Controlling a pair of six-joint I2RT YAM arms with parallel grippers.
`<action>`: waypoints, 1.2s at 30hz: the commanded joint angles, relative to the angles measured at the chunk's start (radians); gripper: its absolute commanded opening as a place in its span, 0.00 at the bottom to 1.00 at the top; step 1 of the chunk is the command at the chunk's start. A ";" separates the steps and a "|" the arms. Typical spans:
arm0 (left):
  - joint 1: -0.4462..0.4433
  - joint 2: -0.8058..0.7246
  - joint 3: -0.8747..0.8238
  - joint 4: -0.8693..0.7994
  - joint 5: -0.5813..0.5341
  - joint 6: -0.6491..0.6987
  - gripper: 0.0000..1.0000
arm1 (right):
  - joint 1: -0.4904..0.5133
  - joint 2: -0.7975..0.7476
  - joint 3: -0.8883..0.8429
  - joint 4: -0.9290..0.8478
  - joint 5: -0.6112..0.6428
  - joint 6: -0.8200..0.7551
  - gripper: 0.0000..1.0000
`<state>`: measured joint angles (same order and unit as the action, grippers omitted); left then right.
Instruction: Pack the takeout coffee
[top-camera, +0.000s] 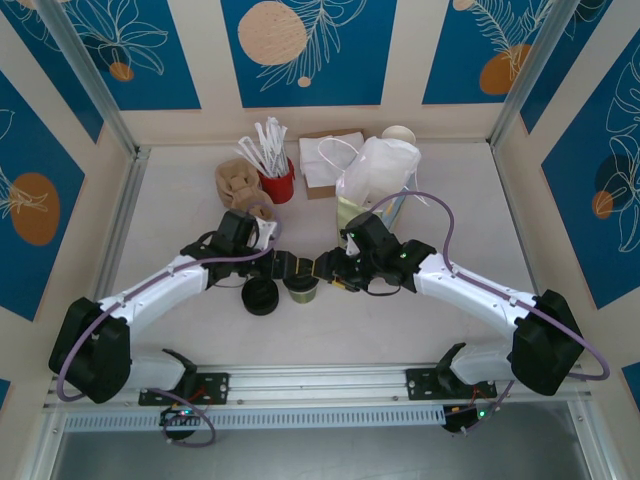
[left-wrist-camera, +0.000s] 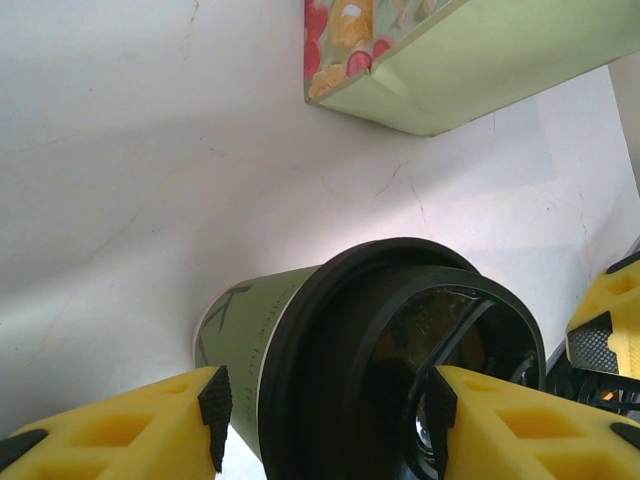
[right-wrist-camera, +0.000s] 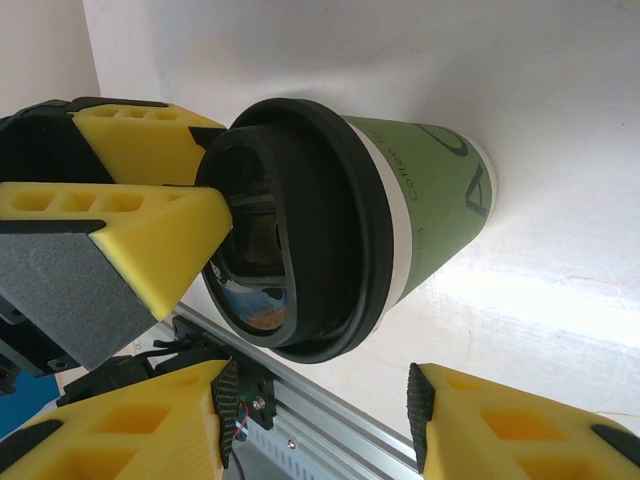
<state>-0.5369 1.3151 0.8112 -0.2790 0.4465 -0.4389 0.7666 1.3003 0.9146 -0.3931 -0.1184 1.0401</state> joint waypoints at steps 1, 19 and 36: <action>-0.015 -0.019 0.019 -0.032 0.029 0.038 0.55 | 0.007 0.019 0.038 -0.021 0.003 0.005 0.51; -0.029 -0.043 -0.016 -0.002 0.057 0.020 0.58 | 0.037 0.057 0.060 -0.047 0.048 0.005 0.51; -0.046 -0.042 -0.072 0.014 0.028 0.006 0.55 | 0.057 0.099 0.070 -0.093 0.134 0.005 0.51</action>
<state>-0.5724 1.2709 0.7570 -0.2695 0.4778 -0.4202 0.8139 1.3869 0.9630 -0.4473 -0.0254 1.0401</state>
